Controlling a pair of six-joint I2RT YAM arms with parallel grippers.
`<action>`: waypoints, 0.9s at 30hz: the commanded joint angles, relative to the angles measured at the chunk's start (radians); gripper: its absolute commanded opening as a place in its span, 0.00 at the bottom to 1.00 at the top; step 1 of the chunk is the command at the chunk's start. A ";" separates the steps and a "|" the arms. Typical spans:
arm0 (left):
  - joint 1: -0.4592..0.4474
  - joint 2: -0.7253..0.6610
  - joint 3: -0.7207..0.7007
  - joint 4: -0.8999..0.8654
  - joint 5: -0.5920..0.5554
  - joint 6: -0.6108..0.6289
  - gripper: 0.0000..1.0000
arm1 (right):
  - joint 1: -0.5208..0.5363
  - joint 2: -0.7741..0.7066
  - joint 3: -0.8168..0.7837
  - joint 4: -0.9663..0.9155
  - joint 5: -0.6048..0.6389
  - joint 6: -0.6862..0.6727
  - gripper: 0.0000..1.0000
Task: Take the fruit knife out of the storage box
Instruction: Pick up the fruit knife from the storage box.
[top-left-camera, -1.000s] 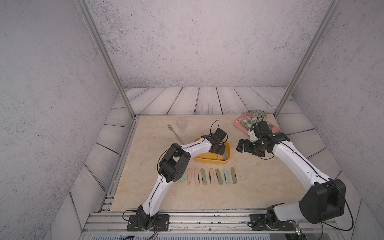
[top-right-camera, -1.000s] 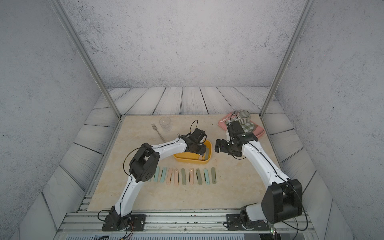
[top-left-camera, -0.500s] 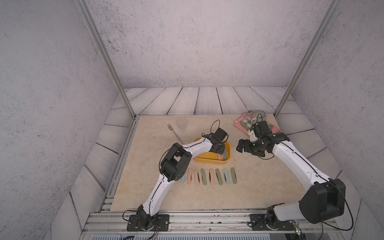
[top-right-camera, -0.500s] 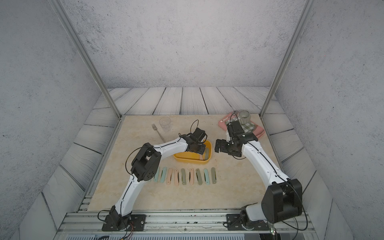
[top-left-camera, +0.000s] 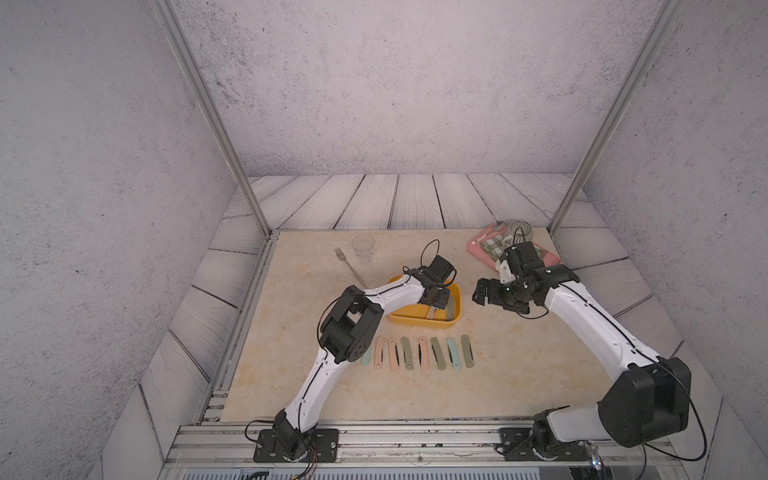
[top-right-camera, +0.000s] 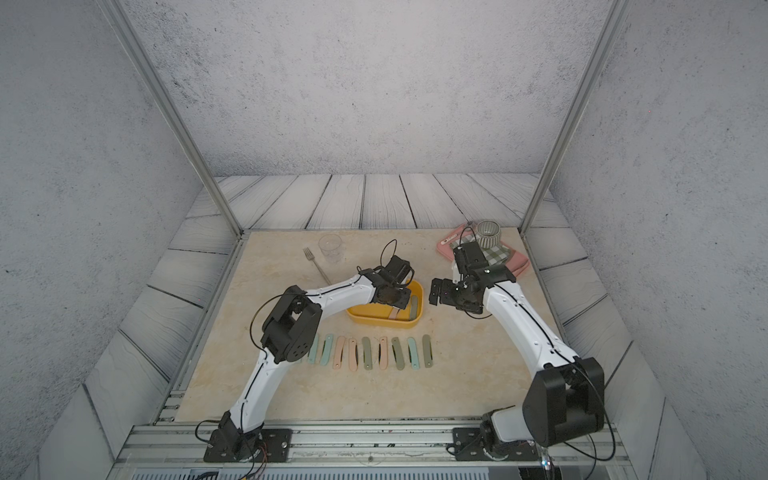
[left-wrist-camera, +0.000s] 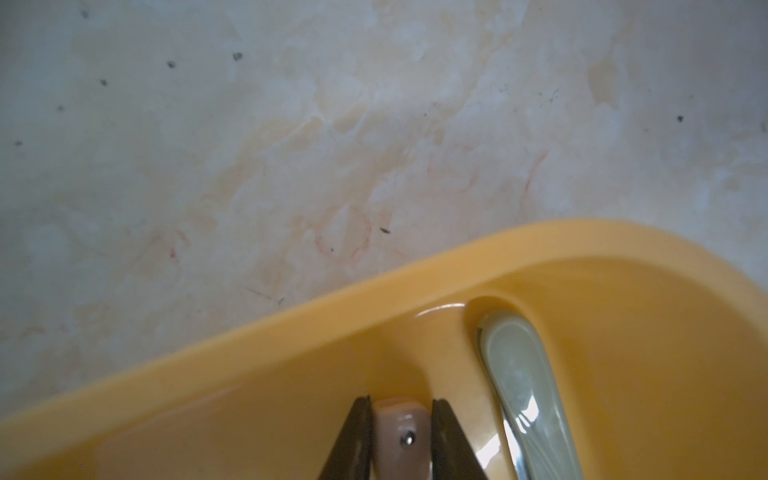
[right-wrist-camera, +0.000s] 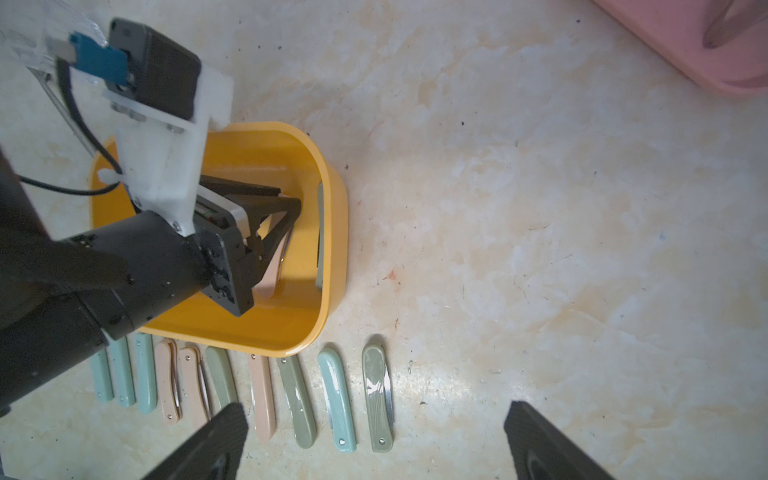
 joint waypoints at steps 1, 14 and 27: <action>-0.001 -0.015 -0.020 -0.088 -0.017 0.012 0.13 | -0.003 0.011 0.008 -0.002 -0.009 -0.004 0.99; 0.008 -0.100 -0.019 -0.067 -0.019 0.033 0.14 | -0.001 0.014 0.005 0.009 -0.019 -0.002 0.99; 0.008 -0.035 0.001 -0.092 -0.008 0.023 0.41 | -0.003 0.012 -0.004 0.015 -0.025 0.000 0.99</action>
